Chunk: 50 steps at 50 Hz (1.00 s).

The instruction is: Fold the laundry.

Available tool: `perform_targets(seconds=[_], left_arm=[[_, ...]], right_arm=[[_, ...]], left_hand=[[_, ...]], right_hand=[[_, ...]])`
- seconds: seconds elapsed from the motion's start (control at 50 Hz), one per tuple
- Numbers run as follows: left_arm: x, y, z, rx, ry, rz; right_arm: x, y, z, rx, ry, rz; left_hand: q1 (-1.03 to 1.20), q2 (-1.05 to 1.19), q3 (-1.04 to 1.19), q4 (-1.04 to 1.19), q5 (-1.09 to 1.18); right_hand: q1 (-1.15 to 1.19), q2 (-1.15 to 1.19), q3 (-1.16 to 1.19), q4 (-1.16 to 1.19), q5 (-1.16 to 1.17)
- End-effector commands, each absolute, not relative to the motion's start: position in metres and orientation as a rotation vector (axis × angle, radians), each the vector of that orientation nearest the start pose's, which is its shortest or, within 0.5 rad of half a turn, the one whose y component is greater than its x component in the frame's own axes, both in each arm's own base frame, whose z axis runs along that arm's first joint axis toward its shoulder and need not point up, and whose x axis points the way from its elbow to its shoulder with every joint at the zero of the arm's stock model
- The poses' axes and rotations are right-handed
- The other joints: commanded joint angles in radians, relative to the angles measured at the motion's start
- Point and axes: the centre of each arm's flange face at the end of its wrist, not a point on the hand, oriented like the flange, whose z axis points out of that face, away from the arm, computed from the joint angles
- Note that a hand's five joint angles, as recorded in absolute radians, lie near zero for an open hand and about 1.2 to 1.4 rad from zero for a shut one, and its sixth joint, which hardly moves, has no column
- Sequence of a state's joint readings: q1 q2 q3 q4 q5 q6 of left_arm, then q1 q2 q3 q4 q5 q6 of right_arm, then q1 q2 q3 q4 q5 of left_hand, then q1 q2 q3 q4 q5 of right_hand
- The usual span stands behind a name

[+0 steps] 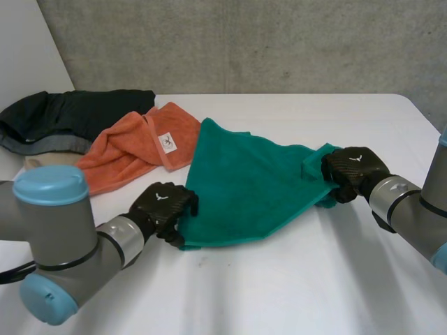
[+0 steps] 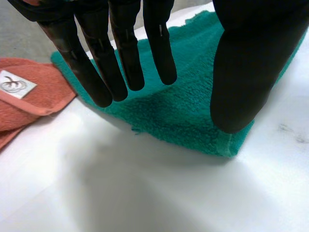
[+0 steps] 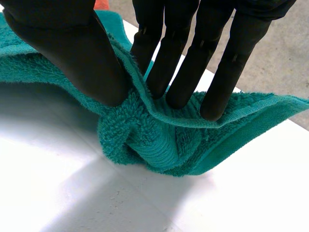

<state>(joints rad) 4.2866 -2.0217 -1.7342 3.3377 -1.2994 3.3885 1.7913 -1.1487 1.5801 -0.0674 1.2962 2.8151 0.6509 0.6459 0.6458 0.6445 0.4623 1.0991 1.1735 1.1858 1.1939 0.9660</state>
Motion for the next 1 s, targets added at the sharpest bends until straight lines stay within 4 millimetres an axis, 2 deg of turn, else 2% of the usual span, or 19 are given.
perform_targets(seconds=[0.02, 0.08, 0.12, 0.14, 0.16, 0.2, 0.28, 0.32, 0.38, 0.44, 0.48, 0.56, 0.74, 0.78, 0.86, 0.88, 0.92, 0.94, 1.0], left_arm=[[-0.287, -0.243, 0.122, 1.247, 2.600, -1.819], [-0.290, -0.246, 0.118, 1.291, 2.536, -1.806], [-0.293, -0.247, 0.118, 1.308, 2.506, -1.807], [-0.295, -0.248, 0.120, 1.320, 2.488, -1.816], [-0.298, -0.248, 0.123, 1.334, 2.450, -1.829], [-0.301, -0.249, 0.131, 1.331, 2.409, -1.861], [-0.298, -0.249, 0.158, 1.204, 2.372, -1.966], [-0.296, -0.249, 0.182, 1.122, 2.316, -2.095], [-0.291, -0.245, 0.214, 1.036, 2.219, -2.256], [-0.287, -0.241, 0.231, 1.018, 2.156, -2.330], [-0.286, -0.240, 0.226, 1.049, 2.180, -2.287], [-0.284, -0.237, 0.195, 1.199, 2.267, -2.074], [-0.289, -0.243, 0.166, 1.353, 2.296, -1.860], [-0.293, -0.249, 0.166, 1.355, 2.282, -1.862], [-0.306, -0.282, 0.184, 1.281, 2.167, -2.004], [-0.310, -0.299, 0.202, 1.222, 2.106, -2.094], [-0.315, -0.314, 0.222, 1.157, 2.035, -2.192], [-0.319, -0.325, 0.250, 1.084, 1.950, -2.306], [-0.321, -0.338, 0.297, 0.938, 1.819, -2.491]], right_arm=[[0.225, -0.305, 0.177, -0.859, 2.284, -1.704], [0.224, -0.305, 0.179, -0.844, 2.283, -1.707], [0.223, -0.304, 0.180, -0.836, 2.282, -1.709], [0.223, -0.304, 0.181, -0.832, 2.281, -1.710], [0.224, -0.302, 0.183, -0.825, 2.275, -1.711], [0.224, -0.300, 0.186, -0.816, 2.267, -1.713], [0.223, -0.296, 0.199, -0.805, 2.247, -1.740], [0.222, -0.293, 0.209, -0.813, 2.241, -1.748], [0.220, -0.282, 0.219, -0.860, 2.274, -1.690], [0.218, -0.271, 0.226, -0.967, 2.310, -1.591], [0.216, -0.267, 0.228, -1.028, 2.321, -1.551], [0.215, -0.259, 0.229, -1.148, 2.328, -1.455], [0.227, -0.255, 0.212, -1.280, 2.326, -1.333], [0.230, -0.259, 0.213, -1.298, 2.301, -1.372], [0.245, -0.286, 0.222, -1.293, 2.197, -1.605], [0.249, -0.300, 0.232, -1.258, 2.148, -1.742], [0.254, -0.314, 0.249, -1.202, 2.070, -1.913], [0.259, -0.327, 0.270, -1.123, 1.982, -2.082], [0.265, -0.342, 0.303, -0.976, 1.823, -2.327]], left_hand=[[0.059, 0.064, 0.064, 0.065, 0.073], [0.082, 0.087, 0.087, 0.088, 0.096], [0.205, 0.210, 0.210, 0.211, 0.219], [0.339, 0.344, 0.344, 0.346, 0.353], [0.730, 0.735, 0.735, 0.736, 0.744], [0.745, 0.750, 0.750, 0.752, 0.759], [0.745, 0.750, 0.750, 0.752, 0.759], [0.745, 0.750, 0.750, 0.752, 0.759], [0.745, 0.750, 0.750, 0.752, 0.759], [0.745, 0.750, 0.750, 0.752, 0.759], [0.745, 0.750, 0.750, 0.752, 0.759], [0.745, 0.750, 0.750, 0.752, 0.759], [0.745, 0.750, 0.750, 0.752, 0.759], [0.745, 0.750, 0.750, 0.752, 0.759], [0.745, 0.750, 0.750, 0.752, 0.759], [0.745, 0.750, 0.750, 0.752, 0.759], [0.745, 0.750, 0.750, 0.752, 0.759], [0.745, 0.750, 0.750, 0.752, 0.759], [0.745, 0.750, 0.750, 0.752, 0.759]], right_hand=[[0.297, 0.223, 0.211, 0.202, 0.256], [0.297, 0.223, 0.211, 0.202, 0.256], [0.297, 0.223, 0.211, 0.202, 0.256], [0.297, 0.223, 0.211, 0.202, 0.256], [0.297, 0.223, 0.211, 0.202, 0.256], [0.297, 0.223, 0.211, 0.202, 0.256], [0.297, 0.223, 0.211, 0.202, 0.256], [0.297, 0.223, 0.211, 0.202, 0.256], [0.297, 0.223, 0.211, 0.202, 0.256], [0.297, 0.223, 0.211, 0.202, 0.256], [0.297, 0.223, 0.211, 0.202, 0.256], [0.297, 0.223, 0.211, 0.202, 0.256], [0.297, 0.223, 0.211, 0.202, 0.256], [0.297, 0.223, 0.211, 0.202, 0.256], [0.297, 0.223, 0.211, 0.202, 0.256], [0.297, 0.223, 0.211, 0.202, 0.256], [0.297, 0.223, 0.211, 0.202, 0.256], [0.297, 0.223, 0.211, 0.202, 0.256], [0.297, 0.223, 0.211, 0.202, 0.256]])
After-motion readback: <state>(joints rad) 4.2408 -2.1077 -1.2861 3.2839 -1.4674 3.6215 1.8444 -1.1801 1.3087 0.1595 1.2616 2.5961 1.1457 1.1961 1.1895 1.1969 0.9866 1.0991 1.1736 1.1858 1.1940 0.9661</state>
